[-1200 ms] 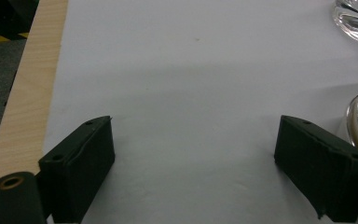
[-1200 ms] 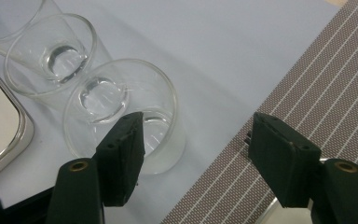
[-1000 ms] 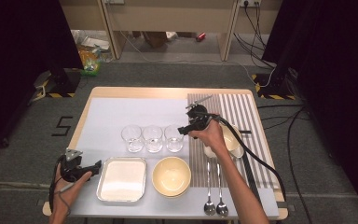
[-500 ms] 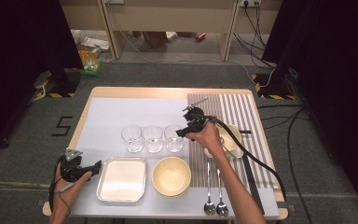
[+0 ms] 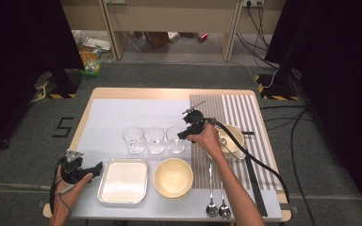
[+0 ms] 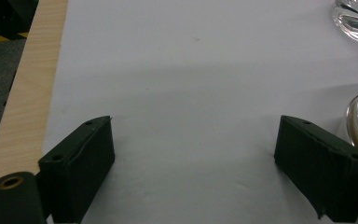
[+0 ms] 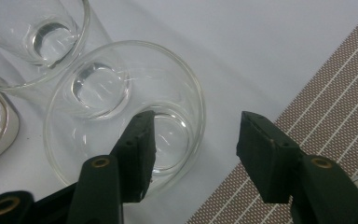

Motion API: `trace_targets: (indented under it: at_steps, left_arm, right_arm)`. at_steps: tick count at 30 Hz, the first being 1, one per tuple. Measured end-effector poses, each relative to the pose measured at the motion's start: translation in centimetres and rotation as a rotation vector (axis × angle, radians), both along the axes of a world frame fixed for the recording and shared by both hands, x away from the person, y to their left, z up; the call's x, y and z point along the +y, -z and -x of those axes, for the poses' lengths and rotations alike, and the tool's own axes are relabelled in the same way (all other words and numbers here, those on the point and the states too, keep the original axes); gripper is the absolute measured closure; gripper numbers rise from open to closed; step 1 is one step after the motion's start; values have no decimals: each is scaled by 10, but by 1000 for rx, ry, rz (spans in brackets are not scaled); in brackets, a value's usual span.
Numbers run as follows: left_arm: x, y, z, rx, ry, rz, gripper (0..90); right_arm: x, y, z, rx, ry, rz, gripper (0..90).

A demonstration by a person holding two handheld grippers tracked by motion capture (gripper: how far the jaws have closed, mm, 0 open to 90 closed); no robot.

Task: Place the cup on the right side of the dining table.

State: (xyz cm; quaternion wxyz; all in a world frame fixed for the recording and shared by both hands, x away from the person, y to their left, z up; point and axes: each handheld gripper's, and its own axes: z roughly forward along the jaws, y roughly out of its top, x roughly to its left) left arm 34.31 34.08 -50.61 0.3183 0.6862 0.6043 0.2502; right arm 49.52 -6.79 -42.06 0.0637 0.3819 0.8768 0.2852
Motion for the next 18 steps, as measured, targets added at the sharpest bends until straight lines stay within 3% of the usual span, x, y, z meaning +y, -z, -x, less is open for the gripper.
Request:
trace_targets:
  at_steps: [6, 10, 14, 18]
  left_arm:
    - [0, 0, 0, 1, 1, -1, 112]
    - [0, 0, 0, 0, 1, -2, 112]
    - [0, 0, 0, -2, 3, -6, 111]
    - [0, 0, 0, -2, 2, -6, 111]
  right_arm:
    - [2, -2, 1, -5, -26, 14, 557]
    - [2, -2, 0, 19, -21, 30, 602]
    - [3, 2, 1, 16, -61, 75, 635]
    - [6, 7, 2, 30, -60, 79, 664]
